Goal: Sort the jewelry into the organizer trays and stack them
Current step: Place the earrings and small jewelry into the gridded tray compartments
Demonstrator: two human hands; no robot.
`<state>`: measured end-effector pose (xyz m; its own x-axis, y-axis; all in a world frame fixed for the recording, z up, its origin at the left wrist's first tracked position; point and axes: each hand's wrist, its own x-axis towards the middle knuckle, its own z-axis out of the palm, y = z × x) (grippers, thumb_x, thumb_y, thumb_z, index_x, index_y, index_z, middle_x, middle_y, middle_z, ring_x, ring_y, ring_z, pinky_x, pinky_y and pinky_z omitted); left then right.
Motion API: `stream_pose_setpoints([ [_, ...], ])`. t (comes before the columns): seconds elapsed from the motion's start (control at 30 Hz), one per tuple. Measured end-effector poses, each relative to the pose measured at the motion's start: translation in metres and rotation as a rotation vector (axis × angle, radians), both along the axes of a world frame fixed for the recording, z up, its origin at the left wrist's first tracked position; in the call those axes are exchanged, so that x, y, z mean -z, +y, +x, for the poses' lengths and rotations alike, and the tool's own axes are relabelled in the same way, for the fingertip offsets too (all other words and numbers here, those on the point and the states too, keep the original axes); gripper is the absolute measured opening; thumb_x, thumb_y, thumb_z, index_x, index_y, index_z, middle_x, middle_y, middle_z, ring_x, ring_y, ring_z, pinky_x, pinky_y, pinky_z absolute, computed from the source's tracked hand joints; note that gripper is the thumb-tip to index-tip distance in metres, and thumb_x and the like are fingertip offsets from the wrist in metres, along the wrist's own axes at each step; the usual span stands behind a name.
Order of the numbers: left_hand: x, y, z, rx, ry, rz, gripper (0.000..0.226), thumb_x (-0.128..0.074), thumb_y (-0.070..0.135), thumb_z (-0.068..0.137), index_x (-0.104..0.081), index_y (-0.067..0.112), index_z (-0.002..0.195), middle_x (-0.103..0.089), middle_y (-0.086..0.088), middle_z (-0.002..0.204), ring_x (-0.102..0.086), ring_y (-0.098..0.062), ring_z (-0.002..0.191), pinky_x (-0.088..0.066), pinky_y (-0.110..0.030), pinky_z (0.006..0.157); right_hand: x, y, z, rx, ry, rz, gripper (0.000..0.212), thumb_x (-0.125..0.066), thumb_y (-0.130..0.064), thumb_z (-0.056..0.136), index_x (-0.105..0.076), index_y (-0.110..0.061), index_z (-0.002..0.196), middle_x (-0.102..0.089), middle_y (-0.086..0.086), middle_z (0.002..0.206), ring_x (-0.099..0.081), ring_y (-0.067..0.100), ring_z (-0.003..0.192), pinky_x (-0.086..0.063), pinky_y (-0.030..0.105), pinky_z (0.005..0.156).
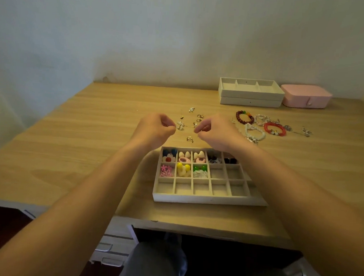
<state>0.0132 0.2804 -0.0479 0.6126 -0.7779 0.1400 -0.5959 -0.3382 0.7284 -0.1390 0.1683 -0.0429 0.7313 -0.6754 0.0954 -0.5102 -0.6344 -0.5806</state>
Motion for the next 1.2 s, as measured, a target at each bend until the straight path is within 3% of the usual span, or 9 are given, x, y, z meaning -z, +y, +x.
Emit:
stream_pose_setpoints([
  [0.1,0.001,-0.019,0.001,0.005,0.096,-0.023,0.006,-0.069,0.019,0.092,-0.069,0.023,0.097,-0.067,0.005,0.097,-0.061,-0.011,0.093,-0.045,-0.022,0.070,0.001,-0.008,0.016,-0.040,0.091,0.024,0.024,-0.068,-0.016,0.095,-0.073,-0.020,0.118,-0.070,-0.002,0.116,-0.062,0.013,0.102,-0.055,0.030,0.090],
  [0.2,0.002,-0.035,0.003,0.015,0.191,-0.062,0.005,-0.069,0.020,0.093,-0.068,0.023,0.098,-0.067,0.004,0.100,-0.060,-0.012,0.094,-0.045,-0.024,0.074,0.002,-0.013,0.028,-0.028,0.121,0.044,0.027,-0.075,-0.023,0.091,-0.073,-0.020,0.117,-0.070,-0.002,0.110,-0.065,0.015,0.101,-0.057,0.037,0.093],
  [0.4,0.001,-0.050,0.007,0.041,0.287,-0.119,0.009,-0.072,0.019,0.090,-0.067,0.027,0.090,-0.069,0.003,0.097,-0.060,-0.011,0.088,-0.049,-0.027,0.078,0.010,-0.021,0.040,-0.076,0.215,0.006,0.011,-0.074,-0.023,0.091,-0.074,-0.024,0.101,-0.068,-0.004,0.100,-0.062,0.011,0.093,-0.056,0.031,0.085],
  [0.53,0.002,-0.041,0.007,0.109,0.254,-0.147,0.008,-0.072,0.022,0.091,-0.069,0.024,0.098,-0.069,0.007,0.093,-0.061,-0.006,0.080,-0.045,-0.018,0.066,-0.001,-0.024,0.028,-0.059,0.065,0.075,0.005,-0.071,-0.020,0.094,-0.072,-0.023,0.097,-0.069,-0.006,0.095,-0.065,0.010,0.089,-0.054,0.024,0.074],
  [0.63,-0.001,-0.033,0.001,0.239,0.182,-0.156,0.013,-0.075,0.024,0.088,-0.072,0.024,0.100,-0.072,0.007,0.093,-0.066,-0.002,0.079,-0.048,-0.014,0.063,-0.016,-0.026,0.007,-0.015,-0.153,0.266,0.003,-0.072,-0.020,0.094,-0.071,-0.019,0.097,-0.074,-0.002,0.092,-0.073,0.012,0.081,-0.056,0.025,0.066],
  [0.8,-0.006,-0.029,-0.016,0.401,0.167,-0.242,0.029,-0.084,0.017,0.078,-0.069,0.016,0.103,-0.074,0.000,0.091,-0.071,-0.014,0.080,-0.059,-0.025,0.070,-0.022,-0.025,-0.018,-0.053,-0.404,0.629,0.016,-0.075,-0.012,0.091,-0.069,-0.005,0.104,-0.076,0.004,0.082,-0.074,0.019,0.075,-0.061,0.029,0.069],
  [0.97,-0.004,-0.027,-0.022,0.427,0.092,-0.342,0.021,-0.081,0.018,0.082,-0.071,0.016,0.101,-0.073,0.003,0.086,-0.069,-0.010,0.078,-0.056,-0.024,0.067,-0.015,-0.028,-0.029,-0.087,-0.455,0.820,0.022,-0.077,-0.016,0.086,-0.069,-0.007,0.104,-0.075,0.004,0.084,-0.072,0.019,0.077,-0.059,0.029,0.067],
  [1.2,-0.004,-0.024,-0.026,0.474,0.071,-0.373,0.031,-0.086,0.017,0.074,-0.067,0.009,0.098,-0.073,0.002,0.088,-0.070,-0.011,0.080,-0.057,-0.022,0.072,-0.009,-0.022,-0.031,-0.103,-0.381,0.760,0.022,-0.075,-0.023,0.088,-0.065,-0.009,0.101,-0.076,0.006,0.084,-0.076,0.022,0.080,-0.060,0.030,0.068],
])
